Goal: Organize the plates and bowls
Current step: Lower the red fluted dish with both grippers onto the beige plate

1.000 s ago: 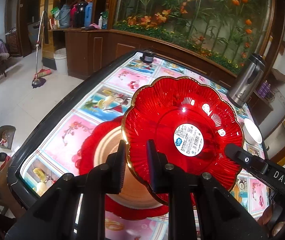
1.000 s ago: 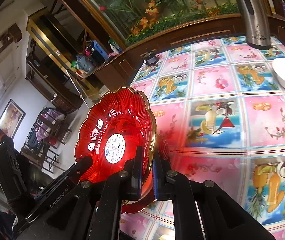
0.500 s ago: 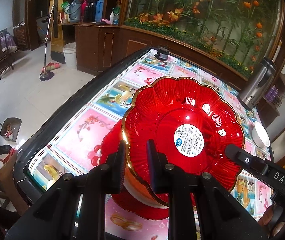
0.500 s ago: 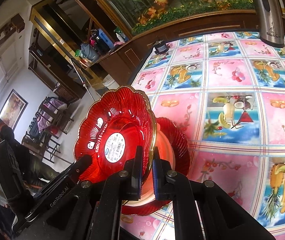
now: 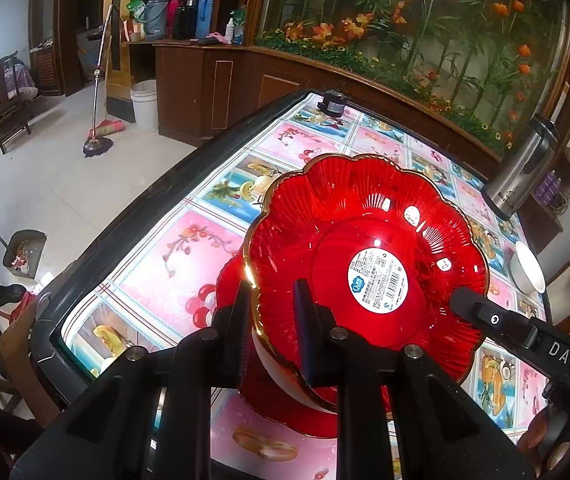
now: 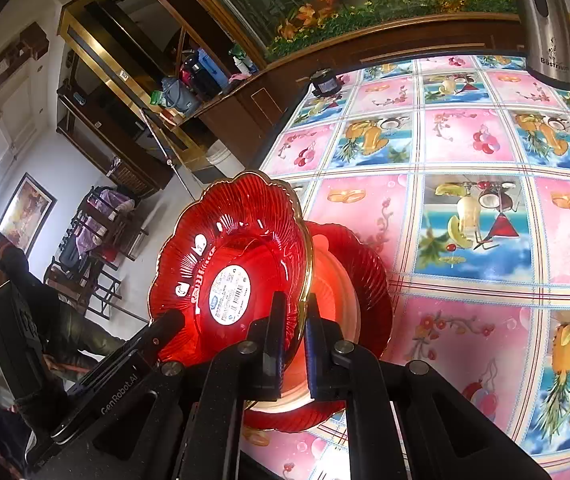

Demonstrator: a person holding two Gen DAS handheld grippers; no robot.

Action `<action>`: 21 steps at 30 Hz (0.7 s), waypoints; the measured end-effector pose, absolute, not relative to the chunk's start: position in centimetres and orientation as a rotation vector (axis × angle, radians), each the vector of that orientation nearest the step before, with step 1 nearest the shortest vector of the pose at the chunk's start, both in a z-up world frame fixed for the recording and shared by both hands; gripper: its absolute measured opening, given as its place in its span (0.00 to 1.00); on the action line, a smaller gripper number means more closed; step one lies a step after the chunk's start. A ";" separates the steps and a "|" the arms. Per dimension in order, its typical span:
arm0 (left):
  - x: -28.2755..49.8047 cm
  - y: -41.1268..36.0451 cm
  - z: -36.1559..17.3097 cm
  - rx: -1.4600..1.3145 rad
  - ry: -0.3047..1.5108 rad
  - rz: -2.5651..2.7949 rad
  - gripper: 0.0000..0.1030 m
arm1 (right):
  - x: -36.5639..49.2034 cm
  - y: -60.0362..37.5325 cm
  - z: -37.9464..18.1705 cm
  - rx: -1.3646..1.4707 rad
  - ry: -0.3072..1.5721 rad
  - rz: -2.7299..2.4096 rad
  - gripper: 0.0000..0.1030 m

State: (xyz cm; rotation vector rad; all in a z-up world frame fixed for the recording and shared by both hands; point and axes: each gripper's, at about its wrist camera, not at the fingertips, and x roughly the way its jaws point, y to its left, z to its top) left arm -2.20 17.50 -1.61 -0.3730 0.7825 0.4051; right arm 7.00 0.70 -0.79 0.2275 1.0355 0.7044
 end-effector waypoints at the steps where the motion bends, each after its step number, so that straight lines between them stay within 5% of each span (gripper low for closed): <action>1: -2.2 17.5 -1.7 -0.371 0.786 0.407 0.17 | 7.0 0.8 -0.8 0.226 1.037 0.706 0.07; 21: -1.7 17.0 -3.0 -0.362 0.826 0.396 0.17 | 7.1 0.3 -2.3 0.226 1.074 0.683 0.07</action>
